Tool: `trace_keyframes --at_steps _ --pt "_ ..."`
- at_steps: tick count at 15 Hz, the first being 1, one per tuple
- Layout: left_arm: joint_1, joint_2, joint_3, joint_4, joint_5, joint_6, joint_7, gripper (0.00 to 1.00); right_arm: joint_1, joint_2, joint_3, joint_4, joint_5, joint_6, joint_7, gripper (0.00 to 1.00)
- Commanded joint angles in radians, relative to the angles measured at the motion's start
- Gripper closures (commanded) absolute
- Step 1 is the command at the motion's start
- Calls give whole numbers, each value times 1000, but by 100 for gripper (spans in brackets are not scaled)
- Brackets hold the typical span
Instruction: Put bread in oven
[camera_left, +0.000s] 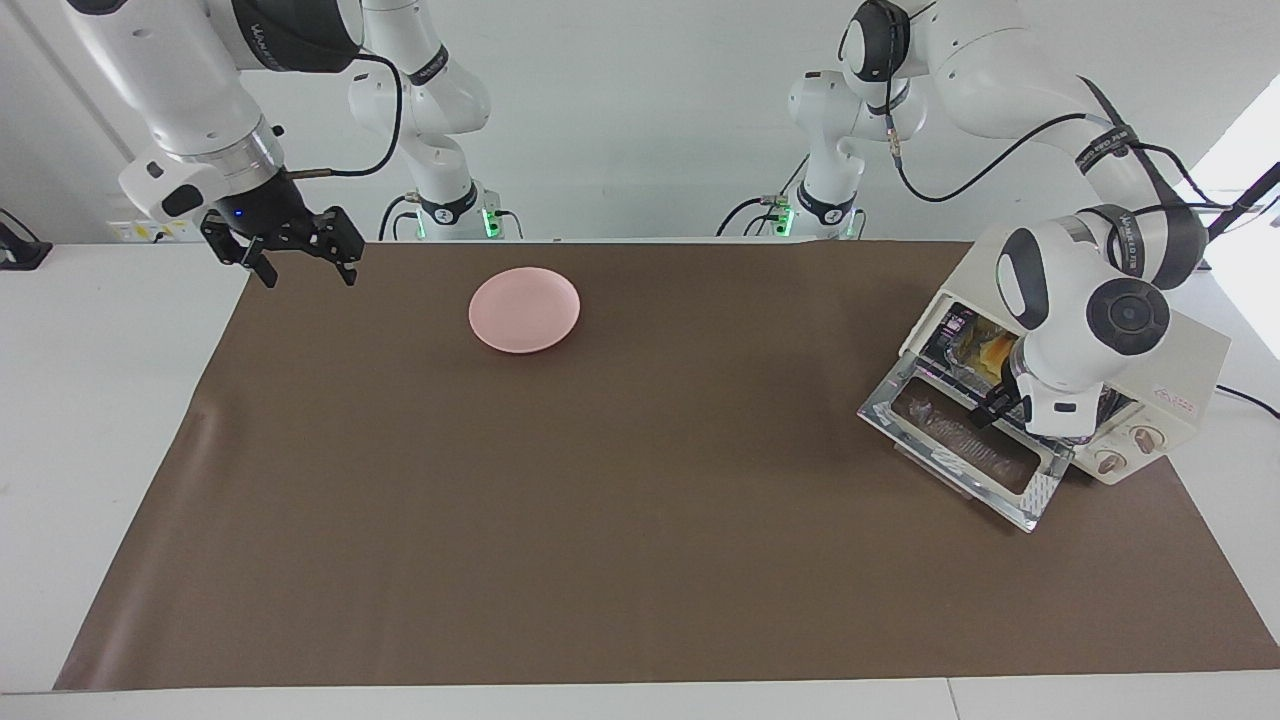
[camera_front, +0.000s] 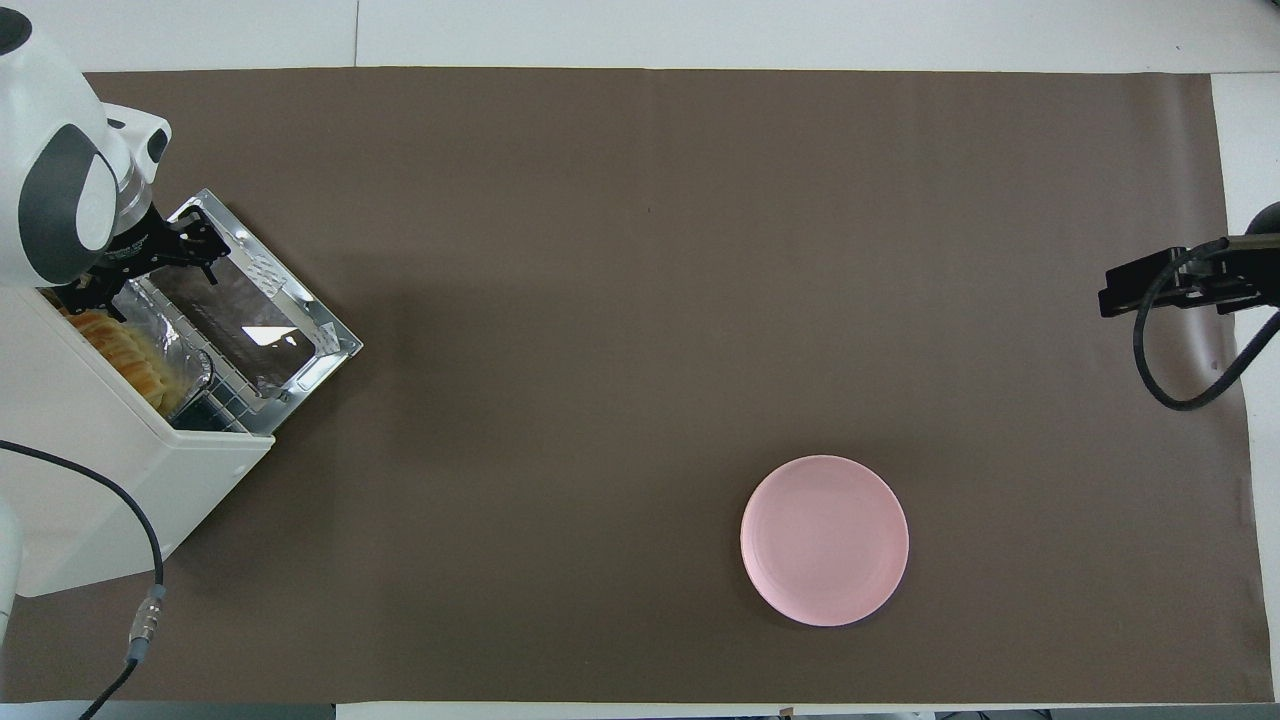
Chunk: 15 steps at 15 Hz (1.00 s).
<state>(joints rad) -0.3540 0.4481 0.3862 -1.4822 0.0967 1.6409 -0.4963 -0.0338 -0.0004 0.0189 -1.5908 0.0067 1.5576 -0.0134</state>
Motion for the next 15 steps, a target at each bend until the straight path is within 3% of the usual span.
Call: trace_keyframes --at_steps 1,3,7,9,12,15 --pt "-16 -26 3 -1 14 31 58 0 -8 -7 4 -3 3 -14 7 0" --pt "-14 -29 5 64 14 7 82 0 -8 -7 4 -3 3 -14 7 0" --pt "24 -138 17 121 -103 -64 183 0 -8 -7 4 -3 3 -14 9 0" --pt "30 -184 14 120 -103 -96 240 0 -8 -7 4 -3 3 -14 9 0" --pt "30 -229 16 111 -104 -289 422 0 -8 -7 4 -3 3 -14 9 0" --pt "30 -275 13 111 -101 -389 545 0 -8 -7 4 -3 3 -16 9 0"
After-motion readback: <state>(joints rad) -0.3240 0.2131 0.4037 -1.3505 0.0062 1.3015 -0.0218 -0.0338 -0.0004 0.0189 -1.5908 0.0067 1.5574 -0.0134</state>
